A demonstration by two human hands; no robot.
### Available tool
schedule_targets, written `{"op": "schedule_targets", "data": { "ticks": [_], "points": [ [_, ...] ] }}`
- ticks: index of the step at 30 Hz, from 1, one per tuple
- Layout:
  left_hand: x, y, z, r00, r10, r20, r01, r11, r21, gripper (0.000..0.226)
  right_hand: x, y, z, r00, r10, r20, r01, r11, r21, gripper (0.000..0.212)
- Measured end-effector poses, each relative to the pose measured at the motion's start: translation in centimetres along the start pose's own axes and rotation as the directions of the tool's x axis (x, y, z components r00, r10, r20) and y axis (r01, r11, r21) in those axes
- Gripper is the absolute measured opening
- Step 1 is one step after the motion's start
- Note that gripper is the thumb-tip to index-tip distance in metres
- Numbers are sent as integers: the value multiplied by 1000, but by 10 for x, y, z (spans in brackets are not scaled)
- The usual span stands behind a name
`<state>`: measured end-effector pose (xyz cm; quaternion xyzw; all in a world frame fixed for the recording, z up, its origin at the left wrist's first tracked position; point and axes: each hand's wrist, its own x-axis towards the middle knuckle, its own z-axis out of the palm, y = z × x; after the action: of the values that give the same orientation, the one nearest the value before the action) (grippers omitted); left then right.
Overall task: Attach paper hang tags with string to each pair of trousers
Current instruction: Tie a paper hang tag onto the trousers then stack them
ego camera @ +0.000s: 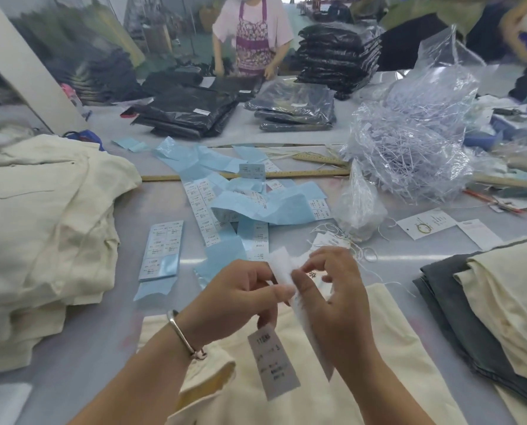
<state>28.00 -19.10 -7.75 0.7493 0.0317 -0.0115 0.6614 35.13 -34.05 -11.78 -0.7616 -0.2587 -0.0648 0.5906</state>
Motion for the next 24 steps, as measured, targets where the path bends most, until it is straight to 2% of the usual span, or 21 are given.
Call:
{"op": "schedule_targets", "data": {
  "ticks": [1, 3, 4, 6, 7, 9, 13, 19, 24],
  "points": [
    [-4, 2, -1, 999, 12, -39, -12, 1000, -9, 22, -5, -5, -2, 996, -90, -9, 90, 994, -58, 11],
    [-11, 5, -4, 997, 44, -67, -44, 999, -9, 22, -14, -16, -6, 986, -145, 77, 141, 988, 59, 18],
    [-14, 7, -5, 997, 65, -45, -66, 998, -14, 22, -17, -23, -9, 979, -106, 177, 69, 977, 203, 22],
    [-21, 11, -3, 992, 120, 48, -116, 990, -77, 19, -19, -34, -14, 910, -26, 413, -185, 867, 463, 28],
    [-23, 13, -1, 984, 146, 98, -134, 983, -124, 18, -19, -39, -17, 866, -14, 499, -285, 806, 518, 27],
    [-27, 16, 2, 972, 180, 151, -151, 971, -183, 18, -18, -46, -24, 812, -42, 582, -345, 771, 536, 26],
    [-32, 22, 5, 968, 200, 151, -165, 962, -218, 24, -15, -56, -33, 762, -81, 643, -366, 765, 530, 32],
    [-36, 26, 6, 965, 212, 153, -177, 961, -213, 18, -14, -61, -39, 756, -69, 651, -377, 767, 519, 32],
    [-36, 29, 10, 965, 225, 136, -204, 967, -155, 14, -12, -63, -41, 764, -65, 642, -330, 815, 476, 29]
  ]
}}
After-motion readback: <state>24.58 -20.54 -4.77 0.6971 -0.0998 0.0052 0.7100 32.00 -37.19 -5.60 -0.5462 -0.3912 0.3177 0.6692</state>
